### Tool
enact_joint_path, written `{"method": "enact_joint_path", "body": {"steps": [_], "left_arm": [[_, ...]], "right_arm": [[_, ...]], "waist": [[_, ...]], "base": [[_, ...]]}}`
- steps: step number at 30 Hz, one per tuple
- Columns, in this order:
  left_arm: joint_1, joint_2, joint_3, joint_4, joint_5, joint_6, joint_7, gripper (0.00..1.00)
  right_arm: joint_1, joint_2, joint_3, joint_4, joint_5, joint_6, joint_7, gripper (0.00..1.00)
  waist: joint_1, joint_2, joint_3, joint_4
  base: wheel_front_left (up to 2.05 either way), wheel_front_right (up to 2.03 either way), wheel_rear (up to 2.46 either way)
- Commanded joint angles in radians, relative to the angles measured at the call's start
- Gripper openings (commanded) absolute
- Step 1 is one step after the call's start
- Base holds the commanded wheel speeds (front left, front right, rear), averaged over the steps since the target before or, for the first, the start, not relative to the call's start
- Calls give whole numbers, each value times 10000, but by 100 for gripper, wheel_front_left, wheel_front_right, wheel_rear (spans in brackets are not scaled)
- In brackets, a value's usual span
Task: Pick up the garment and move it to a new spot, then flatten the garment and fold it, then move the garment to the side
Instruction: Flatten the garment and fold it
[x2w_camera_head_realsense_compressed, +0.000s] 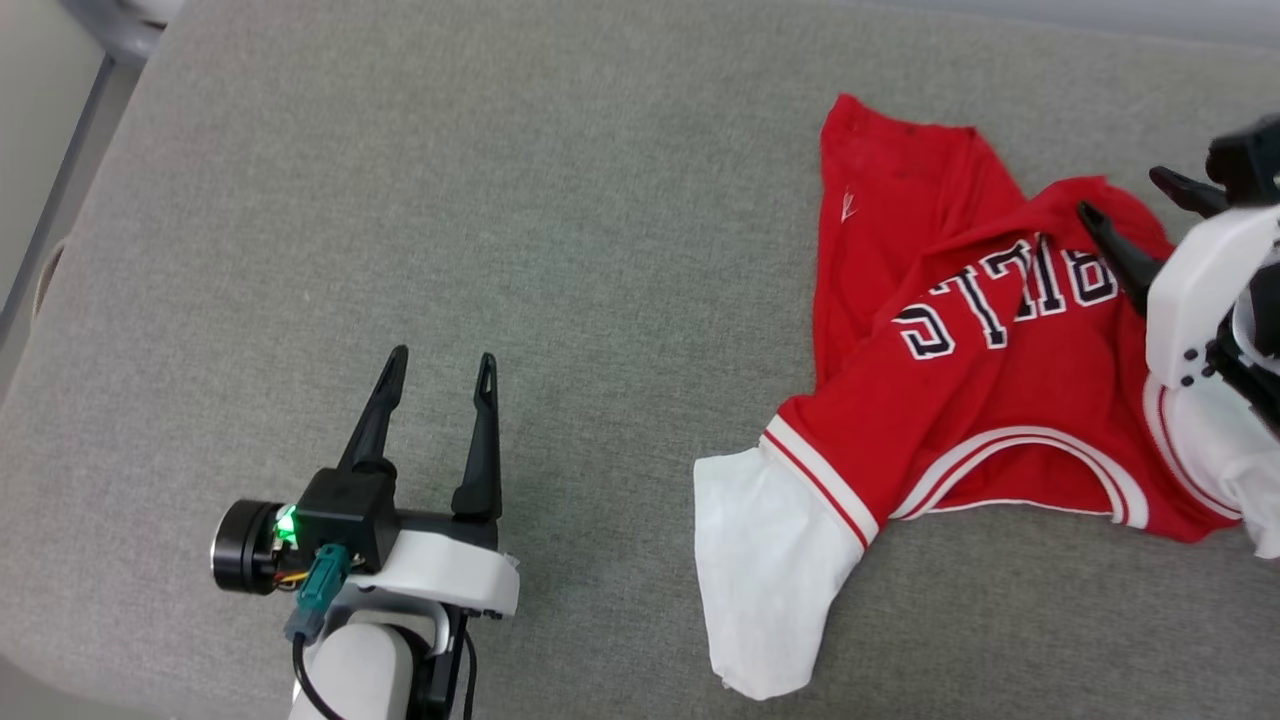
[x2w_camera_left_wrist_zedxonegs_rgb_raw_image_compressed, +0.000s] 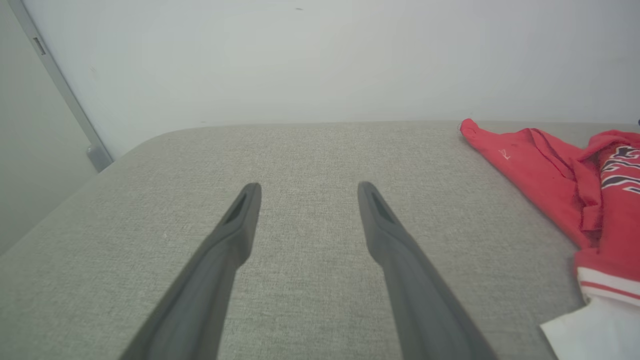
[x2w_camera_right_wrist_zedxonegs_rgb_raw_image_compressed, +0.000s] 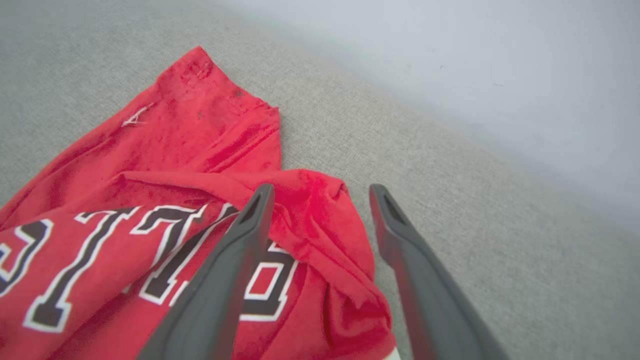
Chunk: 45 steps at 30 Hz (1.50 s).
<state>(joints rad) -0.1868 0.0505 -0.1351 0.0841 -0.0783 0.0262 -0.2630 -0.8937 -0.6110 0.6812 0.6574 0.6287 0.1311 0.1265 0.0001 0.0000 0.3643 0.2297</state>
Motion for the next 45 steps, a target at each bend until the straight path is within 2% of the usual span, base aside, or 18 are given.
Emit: {"method": "enact_joint_path", "body": {"steps": [1,6,11,14,17,22,26,30,34,39,45], "left_arm": [[136,-5,64,-10,72,-30,-26,100],[588,43,312,-60,191,-40,-26,100],[963,59,445,-156,264,-64,-26,100],[1074,67,492,-220,318,-107,-26,100],[1151,66,503,-262,377,-142,-26,100],[1112,60,496,-305,410,-167,-26,100],[997,49,445,-361,426,-203,-26,100],[888,36,351,-388,376,-238,-26,100],[783,26,299,-357,326,-220,-26,100],[580,14,269,-340,321,-245,-26,100],[348,6,158,-282,283,-270,-26,100]], "right_arm": [[308,-80,-87,-139,50,-7,-357,100],[1420,-386,-1085,-963,199,-9,-1880,100],[2702,-912,-2563,-2297,130,-9,-2134,100],[3451,-1369,-3520,-3356,-18,-9,-1562,100],[4209,-1715,-4403,-4438,104,-7,-534,100],[5411,-2243,-5077,-5909,666,-9,2013,100],[6149,-2444,-5265,-6453,1214,-9,4144,100],[6653,-2186,-5205,-6493,1173,-9,5272,100],[6757,-1791,-5128,-6240,1119,-9,5625,100],[6357,-1374,-4817,-5701,903,-7,5285,100],[6143,-1171,-3706,-4853,649,-3,5169,100]], "waist": [[-1,0,-390,-235],[-1,0,-994,-610],[-1,0,-1326,-915],[-1,0,-1437,-1026],[-1,0,-1494,-1078],[-1,0,-1497,-1067],[-1,0,-1383,-976],[-1,0,-1184,-830],[-1,0,-952,-692],[-1,0,-591,-532],[-1,0,-260,-349]], "base": [[0,0,0],[0,0,0],[0,0,0],[0,0,0],[0,0,0],[0,0,0],[0,0,0],[0,0,0],[0,0,0],[0,0,0],[0,0,0]]}}
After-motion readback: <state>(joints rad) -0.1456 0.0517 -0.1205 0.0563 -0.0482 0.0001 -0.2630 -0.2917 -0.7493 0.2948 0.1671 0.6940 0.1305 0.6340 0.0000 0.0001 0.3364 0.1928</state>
